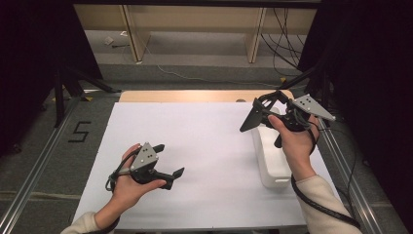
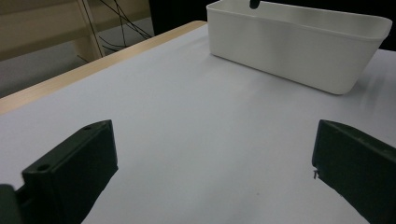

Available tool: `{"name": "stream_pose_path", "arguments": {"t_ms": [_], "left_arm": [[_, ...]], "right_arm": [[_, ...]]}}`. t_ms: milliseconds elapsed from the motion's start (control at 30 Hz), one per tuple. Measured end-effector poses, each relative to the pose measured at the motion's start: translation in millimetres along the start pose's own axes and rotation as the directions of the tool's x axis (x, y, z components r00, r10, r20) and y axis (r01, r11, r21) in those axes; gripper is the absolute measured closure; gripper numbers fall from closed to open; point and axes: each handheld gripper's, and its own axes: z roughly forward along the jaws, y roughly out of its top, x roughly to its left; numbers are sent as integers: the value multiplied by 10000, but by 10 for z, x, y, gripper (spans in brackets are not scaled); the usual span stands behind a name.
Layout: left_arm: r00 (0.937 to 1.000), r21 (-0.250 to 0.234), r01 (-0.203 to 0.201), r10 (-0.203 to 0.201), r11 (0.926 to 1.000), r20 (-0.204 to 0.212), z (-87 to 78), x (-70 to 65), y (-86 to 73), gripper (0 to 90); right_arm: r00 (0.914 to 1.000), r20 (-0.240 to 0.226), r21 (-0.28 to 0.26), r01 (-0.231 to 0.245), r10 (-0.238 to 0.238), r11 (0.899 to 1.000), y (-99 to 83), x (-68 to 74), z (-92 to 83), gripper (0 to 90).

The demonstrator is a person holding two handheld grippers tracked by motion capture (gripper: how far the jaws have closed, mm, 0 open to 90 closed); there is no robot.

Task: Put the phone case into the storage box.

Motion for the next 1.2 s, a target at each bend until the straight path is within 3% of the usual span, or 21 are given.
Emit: {"name": "stream_pose_path", "arguments": {"t_ms": [1200], "left_arm": [[10000,29,28,-28,10000,2,-1,9,-3,0]], "right_arm": [[9989,458,-109,-18,23,9999,37,-137,-55,153]]}}
